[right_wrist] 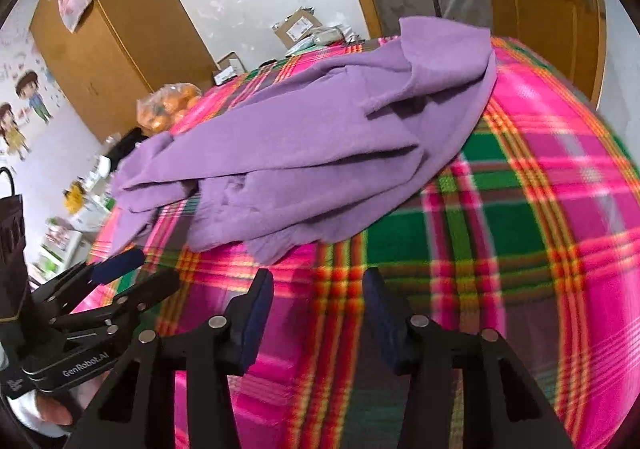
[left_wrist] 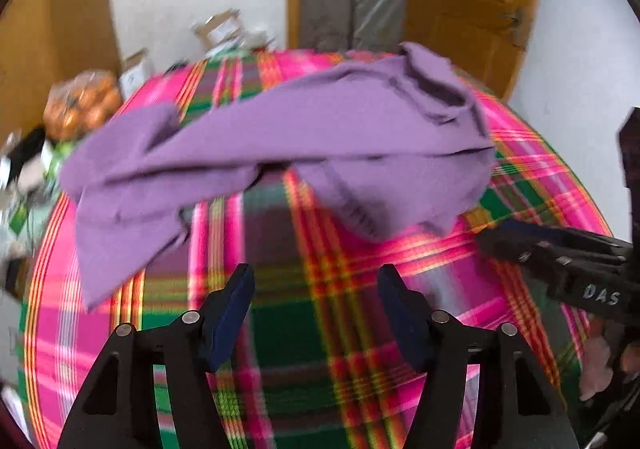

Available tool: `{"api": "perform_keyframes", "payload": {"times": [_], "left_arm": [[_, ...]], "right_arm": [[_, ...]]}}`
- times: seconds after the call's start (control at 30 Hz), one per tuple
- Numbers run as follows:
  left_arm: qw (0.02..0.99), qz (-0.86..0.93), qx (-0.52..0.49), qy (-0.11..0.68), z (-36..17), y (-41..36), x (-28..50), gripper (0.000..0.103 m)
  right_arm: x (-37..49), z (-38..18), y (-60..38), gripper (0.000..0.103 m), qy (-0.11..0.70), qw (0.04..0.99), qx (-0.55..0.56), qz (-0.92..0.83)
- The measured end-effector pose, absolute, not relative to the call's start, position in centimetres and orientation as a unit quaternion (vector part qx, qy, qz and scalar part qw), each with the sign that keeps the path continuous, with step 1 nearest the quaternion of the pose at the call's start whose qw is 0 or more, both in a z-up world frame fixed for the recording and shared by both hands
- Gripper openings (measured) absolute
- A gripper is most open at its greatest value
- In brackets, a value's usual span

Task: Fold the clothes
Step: 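Grasp the lavender sweater edge with the left gripper while the right gripper grasps another edge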

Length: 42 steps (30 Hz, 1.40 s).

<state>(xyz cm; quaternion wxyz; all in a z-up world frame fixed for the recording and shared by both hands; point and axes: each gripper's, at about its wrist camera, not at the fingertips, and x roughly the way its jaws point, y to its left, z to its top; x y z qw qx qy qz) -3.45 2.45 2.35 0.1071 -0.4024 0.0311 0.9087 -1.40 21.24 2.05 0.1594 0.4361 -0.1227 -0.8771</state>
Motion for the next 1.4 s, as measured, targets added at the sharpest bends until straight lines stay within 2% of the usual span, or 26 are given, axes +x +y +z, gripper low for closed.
{"api": "perform_keyframes", "payload": {"times": [0.3, 0.43, 0.5, 0.53, 0.67, 1.03, 1.3, 1.33, 1.37, 1.4], "left_arm": [[0.162, 0.912, -0.363, 0.100, 2.6, 5.8, -4.7, 0.065], [0.172, 0.905, -0.371, 0.115, 1.9, 6.4, -5.6, 0.044], [0.172, 0.901, -0.379, 0.120, 1.4, 6.6, -6.2, 0.038], [0.173, 0.900, -0.382, 0.120, 1.2, 6.7, -6.4, 0.027], [0.185, 0.903, -0.372, 0.113, 1.7, 6.6, -6.6, 0.012], [0.200, 0.923, -0.321, -0.067, 7.8, 0.0, -6.5, 0.008], [0.189, 0.928, -0.302, -0.107, 9.8, -2.6, -6.1, 0.008], [0.188, 0.928, -0.301, -0.110, 9.9, -2.7, -6.2, 0.008], [0.187, 0.929, -0.300, -0.112, 10.0, -2.9, -6.2, 0.008], [0.185, 0.929, -0.300, -0.114, 10.1, -3.2, -6.2, 0.008]], "right_arm": [[-0.9, 1.9, 22.2, 0.047, -0.146, 0.169, 0.433, -0.873], [-0.8, 1.9, 22.4, 0.047, -0.149, 0.170, 0.433, -0.873], [-0.8, 1.9, 22.5, 0.047, -0.151, 0.171, 0.432, -0.872], [-0.8, 1.9, 22.6, 0.047, -0.152, 0.171, 0.432, -0.872], [-0.8, 1.9, 22.8, 0.047, -0.154, 0.173, 0.432, -0.872], [-2.0, 1.7, 22.6, 0.047, -0.199, 0.201, 0.440, -0.852], [-4.7, 1.4, 21.4, 0.047, -0.238, 0.210, 0.440, -0.840], [-5.0, 1.4, 21.4, 0.043, -0.244, 0.204, 0.438, -0.841], [-5.4, 1.3, 21.4, 0.027, -0.245, 0.198, 0.439, -0.841], [-5.6, 1.1, 21.5, 0.017, -0.250, 0.197, 0.439, -0.840]]}}
